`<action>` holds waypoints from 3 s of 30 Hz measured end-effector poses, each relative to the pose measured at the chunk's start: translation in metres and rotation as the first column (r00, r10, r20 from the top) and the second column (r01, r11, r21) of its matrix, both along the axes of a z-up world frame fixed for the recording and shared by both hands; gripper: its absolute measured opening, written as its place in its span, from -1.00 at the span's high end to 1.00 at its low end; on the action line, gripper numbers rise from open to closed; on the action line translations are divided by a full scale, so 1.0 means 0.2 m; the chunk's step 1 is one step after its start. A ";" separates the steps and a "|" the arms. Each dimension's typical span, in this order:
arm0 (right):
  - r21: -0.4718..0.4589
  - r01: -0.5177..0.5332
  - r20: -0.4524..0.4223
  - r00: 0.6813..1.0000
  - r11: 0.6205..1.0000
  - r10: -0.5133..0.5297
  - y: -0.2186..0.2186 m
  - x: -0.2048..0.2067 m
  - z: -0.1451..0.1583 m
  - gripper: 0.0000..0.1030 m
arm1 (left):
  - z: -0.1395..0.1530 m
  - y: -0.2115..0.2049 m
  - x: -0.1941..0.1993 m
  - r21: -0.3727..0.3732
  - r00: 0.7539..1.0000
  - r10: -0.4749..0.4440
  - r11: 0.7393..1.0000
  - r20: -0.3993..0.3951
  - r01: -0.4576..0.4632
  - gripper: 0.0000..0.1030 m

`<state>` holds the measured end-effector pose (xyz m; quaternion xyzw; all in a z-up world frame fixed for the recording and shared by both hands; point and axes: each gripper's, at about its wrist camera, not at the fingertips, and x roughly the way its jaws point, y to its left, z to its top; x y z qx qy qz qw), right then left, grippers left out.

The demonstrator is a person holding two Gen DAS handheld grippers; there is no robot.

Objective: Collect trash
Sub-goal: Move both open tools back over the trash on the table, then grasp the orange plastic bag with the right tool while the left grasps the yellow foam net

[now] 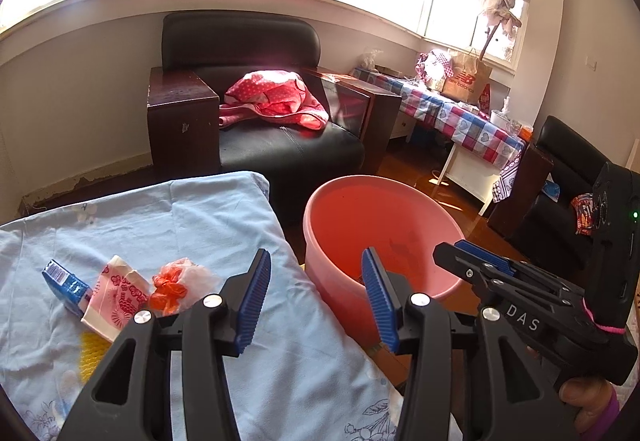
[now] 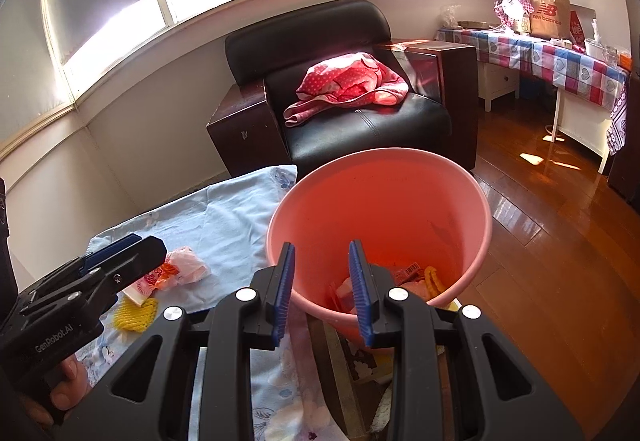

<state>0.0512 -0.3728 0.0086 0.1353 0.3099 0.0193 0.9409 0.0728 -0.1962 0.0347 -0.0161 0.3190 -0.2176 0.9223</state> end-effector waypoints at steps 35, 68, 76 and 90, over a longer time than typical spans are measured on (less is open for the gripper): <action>-0.024 -0.257 -0.034 0.966 0.966 0.256 0.55 -0.03 -0.05 0.45 | -0.27 0.89 -0.17 0.050 0.933 0.348 0.937 -0.091 -0.345 -0.03; 0.033 -0.390 -0.134 0.911 0.920 0.390 0.79 0.42 -0.14 0.26 | -0.42 0.92 -0.12 0.052 0.925 0.302 0.953 -0.229 -0.298 0.93; 0.017 -0.406 -0.221 0.890 0.914 0.400 0.86 0.60 -0.26 0.22 | -0.33 0.98 -0.13 0.040 0.932 0.306 0.952 -0.196 -0.304 0.94; 0.160 -0.444 -0.238 0.849 0.881 0.471 0.81 0.68 -0.35 -0.01 | -0.28 1.01 -0.12 0.026 0.923 0.322 0.946 -0.211 -0.324 0.94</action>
